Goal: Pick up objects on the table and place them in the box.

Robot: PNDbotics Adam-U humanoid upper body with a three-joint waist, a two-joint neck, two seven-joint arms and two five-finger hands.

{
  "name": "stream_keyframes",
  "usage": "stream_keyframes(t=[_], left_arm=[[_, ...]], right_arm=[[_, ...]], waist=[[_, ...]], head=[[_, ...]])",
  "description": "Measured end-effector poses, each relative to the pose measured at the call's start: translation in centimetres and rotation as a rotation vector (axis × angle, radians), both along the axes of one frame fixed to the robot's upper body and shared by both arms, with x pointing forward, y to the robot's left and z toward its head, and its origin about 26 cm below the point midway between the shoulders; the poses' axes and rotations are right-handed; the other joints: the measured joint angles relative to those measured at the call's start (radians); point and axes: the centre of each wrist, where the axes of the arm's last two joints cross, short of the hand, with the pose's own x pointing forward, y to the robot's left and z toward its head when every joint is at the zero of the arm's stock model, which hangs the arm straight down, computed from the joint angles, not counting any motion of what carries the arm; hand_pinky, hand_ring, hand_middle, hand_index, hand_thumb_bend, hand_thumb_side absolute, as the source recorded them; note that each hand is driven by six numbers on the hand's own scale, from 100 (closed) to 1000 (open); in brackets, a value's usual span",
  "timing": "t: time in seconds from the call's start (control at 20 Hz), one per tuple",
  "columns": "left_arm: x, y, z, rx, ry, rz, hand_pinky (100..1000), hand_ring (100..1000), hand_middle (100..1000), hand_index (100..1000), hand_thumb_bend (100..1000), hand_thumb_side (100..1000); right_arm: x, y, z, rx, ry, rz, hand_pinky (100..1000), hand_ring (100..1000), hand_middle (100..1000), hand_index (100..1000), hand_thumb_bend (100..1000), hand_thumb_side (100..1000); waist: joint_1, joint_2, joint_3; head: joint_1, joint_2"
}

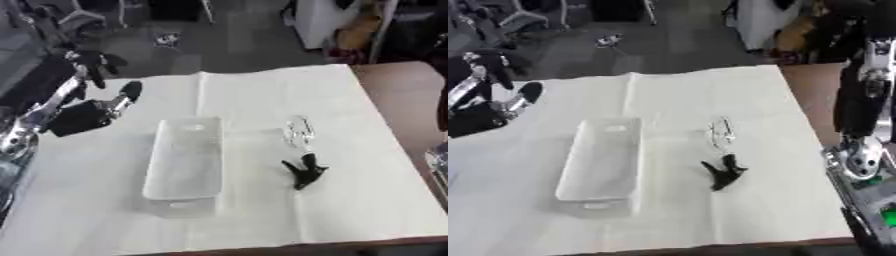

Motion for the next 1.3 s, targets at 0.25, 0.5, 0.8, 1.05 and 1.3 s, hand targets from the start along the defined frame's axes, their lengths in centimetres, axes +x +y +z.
stream_keyframes(t=[0.25,0.5,0.8,1.05,1.3], left_arm=[[0.0,0.1,0.0,0.01,0.002,-0.001,325,561,660,827,235,1000],[0.0,0.0,-0.1,0.016,0.009,-0.007,328,563,662,827,235,1000],[0.1,0.0,-0.2,0.02,0.014,-0.009,329,564,662,827,235,1000],[0.1,0.0,-0.2,0.022,0.016,-0.012,329,563,663,827,235,1000],[0.1,-0.1,-0.3,0.026,0.019,-0.017,329,564,663,827,235,1000]], right_arm=[[1.5,0.0,0.0,-0.227,0.07,-0.148,592,637,649,748,626,1000],[3.7,0.3,-0.5,-0.414,0.129,-0.244,645,681,705,758,674,1000],[6.7,0.9,-2.2,-0.569,0.201,-0.319,662,677,698,747,695,1000],[8.8,1.2,-3.8,-0.681,0.251,-0.37,690,676,673,738,750,1000],[10.2,1.2,-5.0,-0.794,0.3,-0.415,713,664,673,743,787,1000]], waist=[[0.0,-0.005,-0.004],[0.0,-0.011,-0.007],[0.002,-0.016,-0.012],[0.004,-0.019,-0.014],[0.004,-0.019,-0.015]], head=[[-0.005,0.017],[-0.01,0.029],[-0.01,0.036],[-0.009,0.043],[-0.009,0.043]])
